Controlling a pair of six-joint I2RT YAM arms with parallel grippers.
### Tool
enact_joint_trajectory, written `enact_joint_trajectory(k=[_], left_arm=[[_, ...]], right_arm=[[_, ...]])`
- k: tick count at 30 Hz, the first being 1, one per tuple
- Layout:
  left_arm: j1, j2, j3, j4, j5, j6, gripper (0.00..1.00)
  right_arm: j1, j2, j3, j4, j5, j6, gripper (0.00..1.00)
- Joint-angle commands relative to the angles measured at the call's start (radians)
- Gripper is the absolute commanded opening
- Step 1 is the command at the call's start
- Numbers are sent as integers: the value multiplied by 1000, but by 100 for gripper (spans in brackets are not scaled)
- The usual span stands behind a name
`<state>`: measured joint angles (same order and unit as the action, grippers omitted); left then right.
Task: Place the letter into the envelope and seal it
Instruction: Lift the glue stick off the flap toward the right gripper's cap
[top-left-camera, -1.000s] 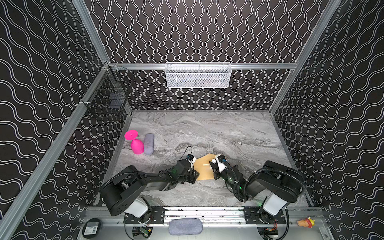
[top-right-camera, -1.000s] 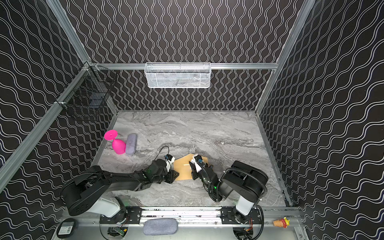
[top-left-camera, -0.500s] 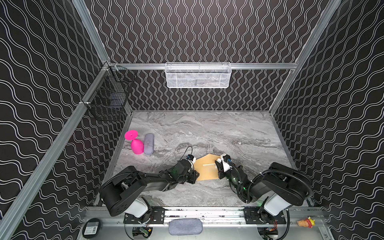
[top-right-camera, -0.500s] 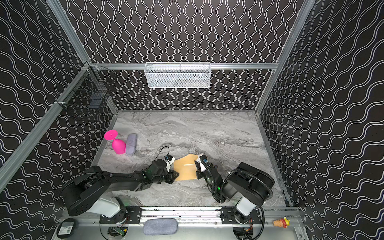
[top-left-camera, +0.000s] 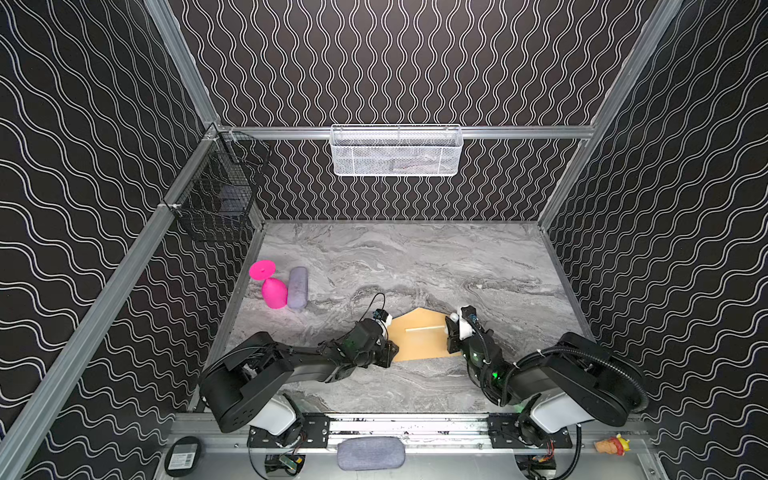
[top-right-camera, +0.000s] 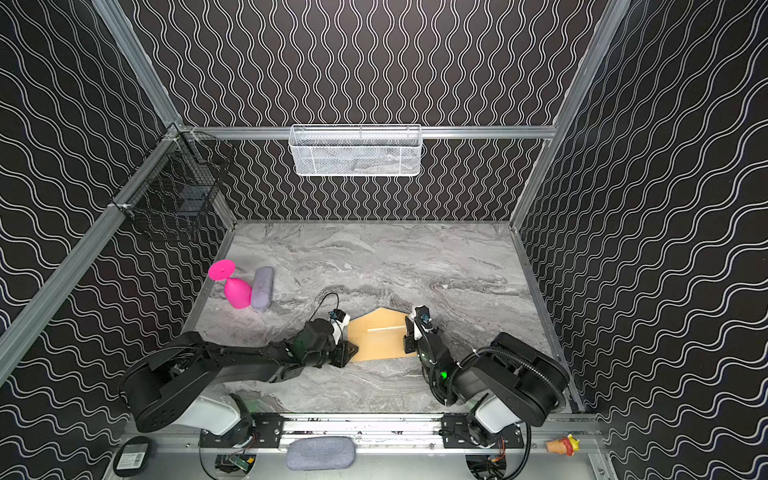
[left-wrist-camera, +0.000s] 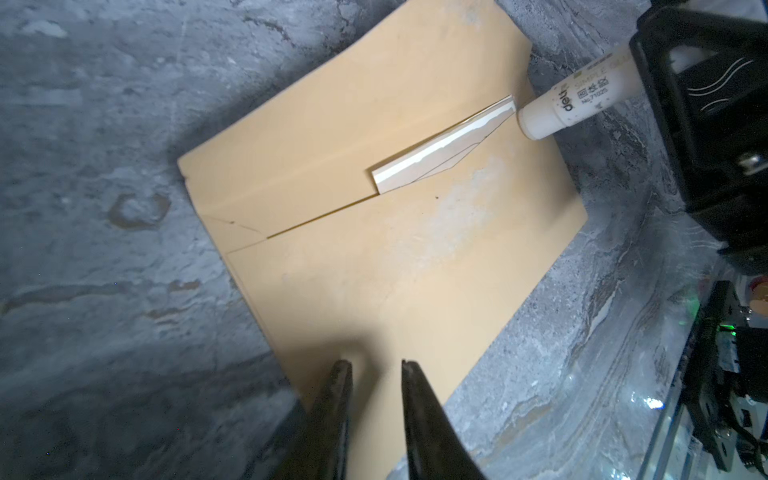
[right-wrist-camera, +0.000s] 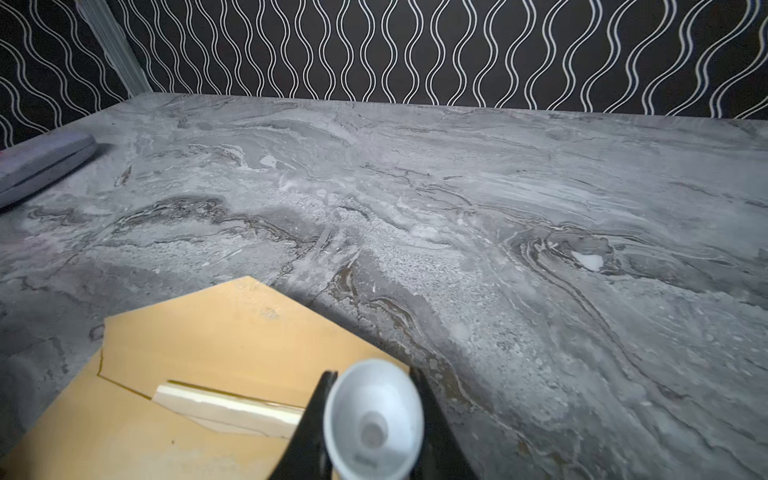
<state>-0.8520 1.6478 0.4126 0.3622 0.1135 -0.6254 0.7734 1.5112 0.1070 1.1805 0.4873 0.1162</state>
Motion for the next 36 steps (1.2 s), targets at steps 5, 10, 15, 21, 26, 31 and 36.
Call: enact_joint_trajectory(k=[5, 10, 15, 21, 26, 31, 36], left_arm=[[-19, 12, 2, -256, 8, 1, 28], [-31, 11, 23, -260, 8, 14, 30], [-44, -16, 65, -269, -3, 39, 35], [-68, -59, 94, -274, -22, 56, 44], [-84, -143, 64, -264, -47, 61, 50], [-91, -224, 35, -259, -57, 64, 52], [-94, -222, 15, -231, -36, 53, 53]], right_arm=[[-8, -74, 0, -73, 77, 34, 0], [-10, -130, 8, -107, 65, 15, 0], [-8, -186, 23, -175, -29, 4, 0], [3, -189, 25, -149, -155, -18, 0], [27, -179, 23, -128, -187, -26, 0], [50, -163, 33, -115, -207, -30, 0], [76, -152, 35, -88, -235, -42, 0]])
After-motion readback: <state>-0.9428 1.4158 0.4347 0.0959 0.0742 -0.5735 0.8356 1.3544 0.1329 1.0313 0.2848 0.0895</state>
